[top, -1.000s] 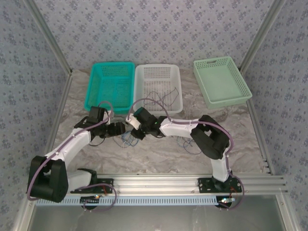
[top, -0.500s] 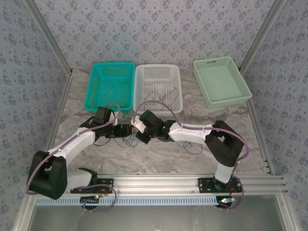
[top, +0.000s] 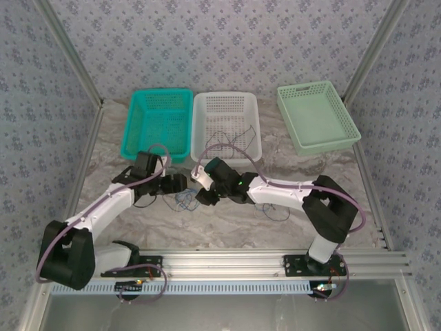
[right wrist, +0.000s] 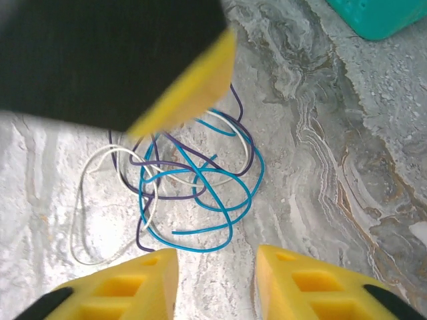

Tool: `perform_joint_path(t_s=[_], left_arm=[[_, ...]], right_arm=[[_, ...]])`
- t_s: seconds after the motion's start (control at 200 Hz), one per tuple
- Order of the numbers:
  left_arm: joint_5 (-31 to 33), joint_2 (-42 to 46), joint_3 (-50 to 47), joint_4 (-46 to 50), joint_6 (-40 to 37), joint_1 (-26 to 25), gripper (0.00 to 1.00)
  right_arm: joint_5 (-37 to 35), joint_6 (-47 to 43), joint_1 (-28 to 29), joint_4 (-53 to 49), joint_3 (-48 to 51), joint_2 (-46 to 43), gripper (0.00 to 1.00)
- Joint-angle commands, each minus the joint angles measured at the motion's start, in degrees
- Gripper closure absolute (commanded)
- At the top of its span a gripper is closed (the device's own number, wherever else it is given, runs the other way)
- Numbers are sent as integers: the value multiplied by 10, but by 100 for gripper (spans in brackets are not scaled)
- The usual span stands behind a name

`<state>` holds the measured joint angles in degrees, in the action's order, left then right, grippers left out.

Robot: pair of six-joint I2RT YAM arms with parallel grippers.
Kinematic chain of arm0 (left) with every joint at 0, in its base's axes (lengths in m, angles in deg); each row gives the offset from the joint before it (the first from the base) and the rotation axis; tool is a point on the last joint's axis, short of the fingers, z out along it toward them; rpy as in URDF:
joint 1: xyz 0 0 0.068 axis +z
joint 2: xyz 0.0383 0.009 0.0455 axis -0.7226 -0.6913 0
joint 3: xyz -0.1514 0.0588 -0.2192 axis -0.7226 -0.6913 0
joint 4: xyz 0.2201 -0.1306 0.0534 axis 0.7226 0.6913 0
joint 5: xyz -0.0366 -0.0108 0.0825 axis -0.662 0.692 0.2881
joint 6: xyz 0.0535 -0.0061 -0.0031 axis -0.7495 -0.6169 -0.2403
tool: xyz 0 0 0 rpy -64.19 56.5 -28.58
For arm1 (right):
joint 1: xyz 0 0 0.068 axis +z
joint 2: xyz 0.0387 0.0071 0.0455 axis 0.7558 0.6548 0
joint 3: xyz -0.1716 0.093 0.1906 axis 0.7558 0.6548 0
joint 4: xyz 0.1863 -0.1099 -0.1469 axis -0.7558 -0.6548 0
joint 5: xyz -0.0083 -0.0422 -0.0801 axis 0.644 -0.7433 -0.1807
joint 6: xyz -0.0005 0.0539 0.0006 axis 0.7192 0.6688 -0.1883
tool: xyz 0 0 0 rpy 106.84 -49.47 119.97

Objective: Untangle the cables

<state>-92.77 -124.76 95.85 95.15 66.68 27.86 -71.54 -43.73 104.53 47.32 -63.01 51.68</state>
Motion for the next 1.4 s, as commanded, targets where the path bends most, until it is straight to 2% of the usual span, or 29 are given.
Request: perform_joint_path(t_s=[0.0,0.115,0.235,0.355,0.46,0.865,1.394], left_arm=[[10,9,6,11,14,14,23],[6,12,-2,3,18,16,23],[4,12,-3,0,15,18,23],[2,10,-3,2,10,19,23],[0,9,-3,0,9,20,23],[-2,11,-3,-2,9,20,23],[-20,8,-4,-11,5,18,24]], right_arm=[[8,-17,5,4,-15,34,57],[8,-22,4,0,-39,66,52],[11,-18,5,10,-51,88,53],[3,-10,3,28,-50,98,66],[3,-9,1,33,-55,109,68],[8,-5,2,46,-44,98,100],[6,-31,2,-101,-10,-43,100]])
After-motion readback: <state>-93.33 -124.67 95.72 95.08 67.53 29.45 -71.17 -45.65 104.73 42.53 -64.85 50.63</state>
